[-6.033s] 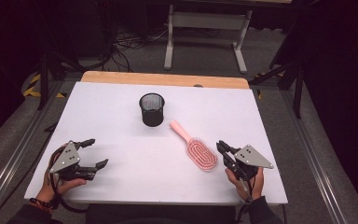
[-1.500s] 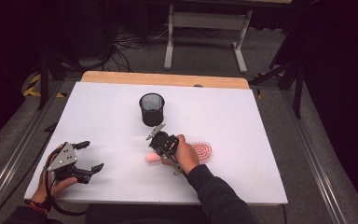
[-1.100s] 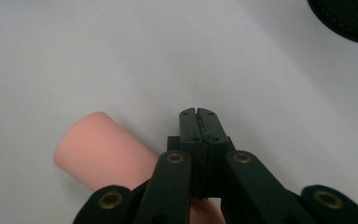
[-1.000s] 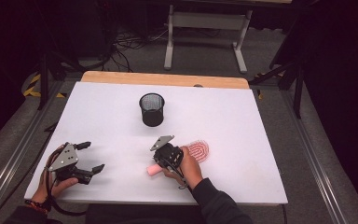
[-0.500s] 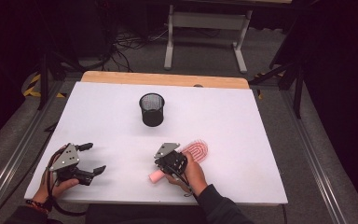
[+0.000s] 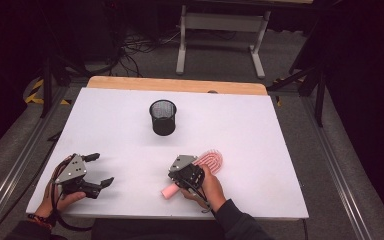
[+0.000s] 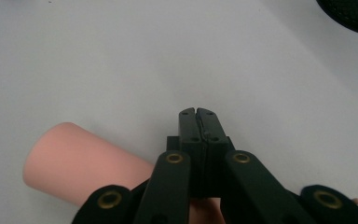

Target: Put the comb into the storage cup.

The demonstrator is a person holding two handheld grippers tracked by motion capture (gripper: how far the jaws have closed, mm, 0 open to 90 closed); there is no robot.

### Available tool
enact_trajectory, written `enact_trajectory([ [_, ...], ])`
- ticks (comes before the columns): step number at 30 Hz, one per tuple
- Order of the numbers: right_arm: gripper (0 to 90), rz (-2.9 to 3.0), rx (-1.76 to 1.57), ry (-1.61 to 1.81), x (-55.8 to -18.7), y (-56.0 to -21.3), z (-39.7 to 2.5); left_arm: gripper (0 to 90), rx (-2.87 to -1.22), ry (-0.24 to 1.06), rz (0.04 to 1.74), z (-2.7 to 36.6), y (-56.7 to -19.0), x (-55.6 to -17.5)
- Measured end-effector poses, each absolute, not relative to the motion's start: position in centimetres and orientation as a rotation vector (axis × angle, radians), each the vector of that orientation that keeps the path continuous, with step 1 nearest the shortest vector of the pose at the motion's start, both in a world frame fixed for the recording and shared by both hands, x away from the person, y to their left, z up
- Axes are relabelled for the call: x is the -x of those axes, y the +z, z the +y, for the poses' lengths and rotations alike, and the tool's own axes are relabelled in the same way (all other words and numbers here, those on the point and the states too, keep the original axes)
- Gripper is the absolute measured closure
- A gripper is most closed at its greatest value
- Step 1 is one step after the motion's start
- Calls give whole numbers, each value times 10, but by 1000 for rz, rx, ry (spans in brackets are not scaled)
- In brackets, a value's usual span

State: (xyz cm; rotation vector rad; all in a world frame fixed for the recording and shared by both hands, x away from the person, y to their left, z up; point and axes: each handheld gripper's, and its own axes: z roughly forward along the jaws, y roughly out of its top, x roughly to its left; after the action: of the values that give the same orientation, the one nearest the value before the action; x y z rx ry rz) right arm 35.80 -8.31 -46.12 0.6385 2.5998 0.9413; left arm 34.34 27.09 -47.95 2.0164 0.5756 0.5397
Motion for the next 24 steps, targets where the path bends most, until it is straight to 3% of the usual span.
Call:
enact_trajectory([
  [8, 899, 2528, -632, 1023, -351, -442, -97, 70, -2018, 546, 575, 270, -479, -343],
  [24, 876, 2246, -778, 1090, -356, -406, -166, 72, -2024, 544, 576, 269, -479, -344],
])
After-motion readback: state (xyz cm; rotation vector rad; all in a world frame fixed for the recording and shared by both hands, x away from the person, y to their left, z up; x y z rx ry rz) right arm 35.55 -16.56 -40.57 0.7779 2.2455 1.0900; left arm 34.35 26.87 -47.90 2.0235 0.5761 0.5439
